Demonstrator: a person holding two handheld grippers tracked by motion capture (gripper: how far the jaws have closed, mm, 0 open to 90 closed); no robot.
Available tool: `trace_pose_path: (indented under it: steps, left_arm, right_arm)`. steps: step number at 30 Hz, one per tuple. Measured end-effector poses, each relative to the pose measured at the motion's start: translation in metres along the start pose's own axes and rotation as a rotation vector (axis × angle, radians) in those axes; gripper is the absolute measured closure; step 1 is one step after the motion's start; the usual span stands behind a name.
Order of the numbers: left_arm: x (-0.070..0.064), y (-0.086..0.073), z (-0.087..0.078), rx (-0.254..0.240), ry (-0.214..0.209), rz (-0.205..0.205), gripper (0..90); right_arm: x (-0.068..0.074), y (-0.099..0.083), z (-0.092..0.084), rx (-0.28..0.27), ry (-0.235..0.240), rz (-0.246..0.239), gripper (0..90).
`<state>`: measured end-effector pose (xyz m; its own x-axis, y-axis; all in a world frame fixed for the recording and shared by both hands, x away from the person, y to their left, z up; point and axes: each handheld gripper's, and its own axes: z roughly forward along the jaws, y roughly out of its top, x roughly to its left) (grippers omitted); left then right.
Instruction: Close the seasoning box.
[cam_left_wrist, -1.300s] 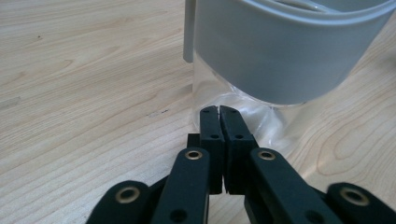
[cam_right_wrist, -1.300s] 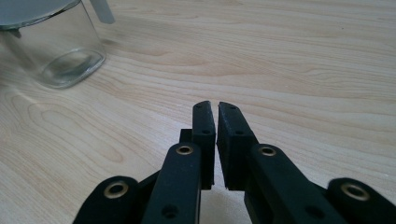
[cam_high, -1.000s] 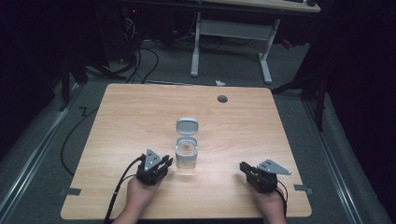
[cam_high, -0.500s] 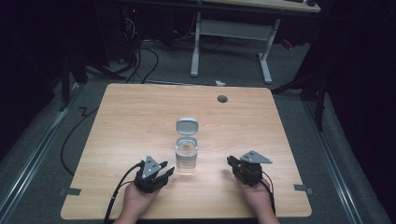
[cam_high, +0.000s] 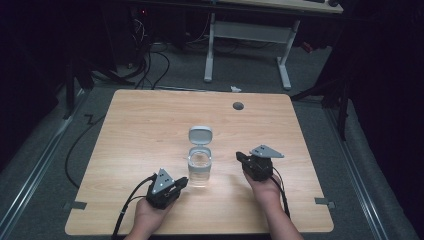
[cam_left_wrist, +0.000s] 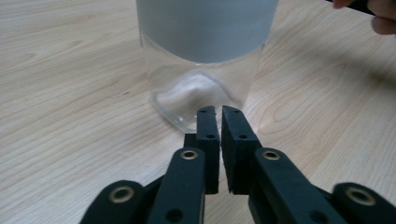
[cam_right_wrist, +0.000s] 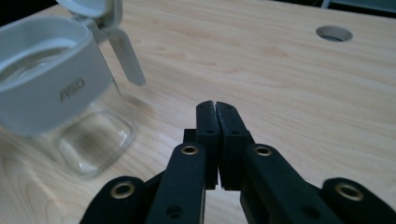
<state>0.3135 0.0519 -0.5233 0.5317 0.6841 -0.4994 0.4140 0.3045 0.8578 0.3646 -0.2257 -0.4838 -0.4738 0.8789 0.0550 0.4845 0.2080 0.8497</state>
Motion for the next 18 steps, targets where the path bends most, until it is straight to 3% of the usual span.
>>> trace_pose_path:
  steps: [6,12,18]
  left_arm:
    - [-0.01,-0.009,0.01,-0.006,-0.005,-0.005,90.0]
    - [-0.011,-0.012,0.02,-0.001,0.009,-0.001,90.0]
    - [-0.009,-0.008,0.025,-0.007,0.004,-0.033,90.0]
  right_arm:
    - [0.01,0.022,0.02,-0.024,0.03,-0.02,90.0]
    - [0.019,0.04,0.034,-0.042,0.045,-0.043,90.0]
    - [0.02,0.057,0.046,-0.058,0.047,-0.047,90.0]
